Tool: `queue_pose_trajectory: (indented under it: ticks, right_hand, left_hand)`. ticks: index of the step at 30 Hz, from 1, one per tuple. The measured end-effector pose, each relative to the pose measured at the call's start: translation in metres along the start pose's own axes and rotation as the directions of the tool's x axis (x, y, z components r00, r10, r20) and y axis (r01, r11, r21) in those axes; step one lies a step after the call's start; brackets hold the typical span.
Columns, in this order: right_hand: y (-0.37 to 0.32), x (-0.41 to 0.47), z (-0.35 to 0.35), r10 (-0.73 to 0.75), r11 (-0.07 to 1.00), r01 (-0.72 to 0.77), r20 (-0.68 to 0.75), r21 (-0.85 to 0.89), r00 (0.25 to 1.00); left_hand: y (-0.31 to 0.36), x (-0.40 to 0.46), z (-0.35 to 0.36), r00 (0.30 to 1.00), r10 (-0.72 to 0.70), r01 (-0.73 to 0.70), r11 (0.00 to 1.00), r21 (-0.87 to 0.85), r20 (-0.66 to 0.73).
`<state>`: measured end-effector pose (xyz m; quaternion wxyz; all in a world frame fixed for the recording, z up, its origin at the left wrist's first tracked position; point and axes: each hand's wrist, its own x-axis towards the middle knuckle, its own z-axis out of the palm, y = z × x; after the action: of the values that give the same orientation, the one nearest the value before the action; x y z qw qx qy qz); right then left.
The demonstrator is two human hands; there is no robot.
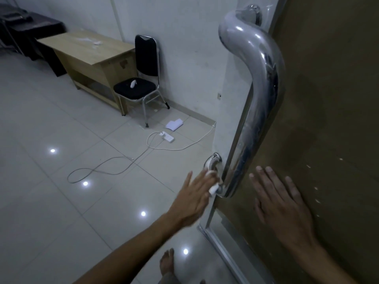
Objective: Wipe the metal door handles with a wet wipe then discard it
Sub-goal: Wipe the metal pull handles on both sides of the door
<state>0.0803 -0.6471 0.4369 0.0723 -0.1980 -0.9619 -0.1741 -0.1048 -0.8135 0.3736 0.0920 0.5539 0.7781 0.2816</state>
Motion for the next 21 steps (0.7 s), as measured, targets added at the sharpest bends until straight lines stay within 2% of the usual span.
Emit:
queue_pose_trajectory:
  ticks: [2, 3, 7, 10, 13, 15, 18, 21]
  right_hand:
    - [0.0, 0.0, 0.0, 0.004, 1.0, -0.005, 0.013, 0.018, 1.0]
    - [0.0, 0.001, -0.002, 0.013, 0.999, -0.013, 0.018, 0.03, 1.0]
    - [-0.001, 0.001, -0.004, 0.029, 0.998, -0.031, 0.038, 0.056, 0.999]
    - [-0.001, 0.001, -0.004, 0.027, 0.997, -0.03, 0.047, 0.073, 0.999]
    - [-0.002, 0.001, -0.006, 0.029, 0.995, -0.034, 0.047, 0.094, 0.998]
    - [-0.002, 0.001, -0.007, 0.027, 0.994, -0.03, 0.036, 0.105, 0.999]
    - [-0.001, 0.0, -0.005, 0.009, 0.995, -0.009, 0.002, 0.102, 1.0]
    - [-0.002, 0.001, -0.003, 0.017, 0.994, -0.013, -0.031, 0.111, 0.999]
  left_hand:
    - [0.018, -0.014, 0.011, 0.998, -0.056, 0.053, 0.991, -0.126, -0.022]
    - [0.021, -0.014, 0.013, 0.996, -0.083, 0.078, 0.987, -0.137, -0.031]
    - [0.009, 0.008, 0.006, 0.987, -0.149, 0.153, 0.987, 0.053, -0.064]
    - [0.004, 0.028, -0.003, 0.976, -0.205, 0.21, 0.975, 0.073, -0.071]
    - [0.003, 0.035, -0.002, 0.957, -0.286, 0.279, 0.953, -0.12, -0.053]
    - [0.009, 0.027, 0.002, 0.957, -0.287, 0.271, 0.937, -0.222, -0.043]
    - [0.021, 0.01, 0.014, 0.967, -0.247, 0.228, 0.948, -0.22, -0.061]
    - [0.028, 0.013, 0.011, 0.951, -0.307, 0.285, 0.915, -0.285, -0.038]
